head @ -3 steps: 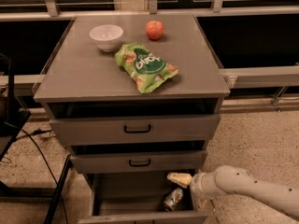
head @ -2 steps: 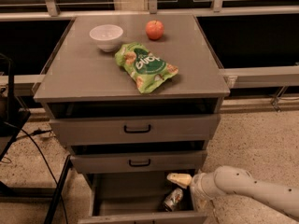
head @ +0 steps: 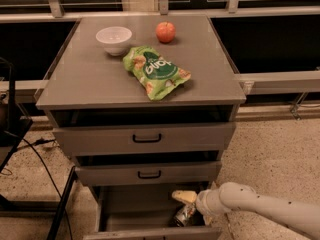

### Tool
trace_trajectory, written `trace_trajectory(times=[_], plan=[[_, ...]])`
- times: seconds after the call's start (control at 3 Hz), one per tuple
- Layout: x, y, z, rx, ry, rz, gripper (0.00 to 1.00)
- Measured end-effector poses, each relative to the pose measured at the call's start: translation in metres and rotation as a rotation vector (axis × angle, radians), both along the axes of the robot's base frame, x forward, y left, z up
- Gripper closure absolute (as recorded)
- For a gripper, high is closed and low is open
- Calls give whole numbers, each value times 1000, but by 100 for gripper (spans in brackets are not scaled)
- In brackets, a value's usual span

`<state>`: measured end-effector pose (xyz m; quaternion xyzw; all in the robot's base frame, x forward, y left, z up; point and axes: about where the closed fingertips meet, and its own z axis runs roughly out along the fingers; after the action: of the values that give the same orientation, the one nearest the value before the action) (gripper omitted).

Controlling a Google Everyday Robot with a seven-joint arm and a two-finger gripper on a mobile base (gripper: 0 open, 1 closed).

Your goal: Pick 7up can from bottom drawer and place on counter

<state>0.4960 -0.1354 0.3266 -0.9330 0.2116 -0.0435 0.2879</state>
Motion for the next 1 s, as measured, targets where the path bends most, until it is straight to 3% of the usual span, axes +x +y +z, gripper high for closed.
trace_trajectory(times=[1.0], plan=[[16,24,-58,69,-67,59,0]])
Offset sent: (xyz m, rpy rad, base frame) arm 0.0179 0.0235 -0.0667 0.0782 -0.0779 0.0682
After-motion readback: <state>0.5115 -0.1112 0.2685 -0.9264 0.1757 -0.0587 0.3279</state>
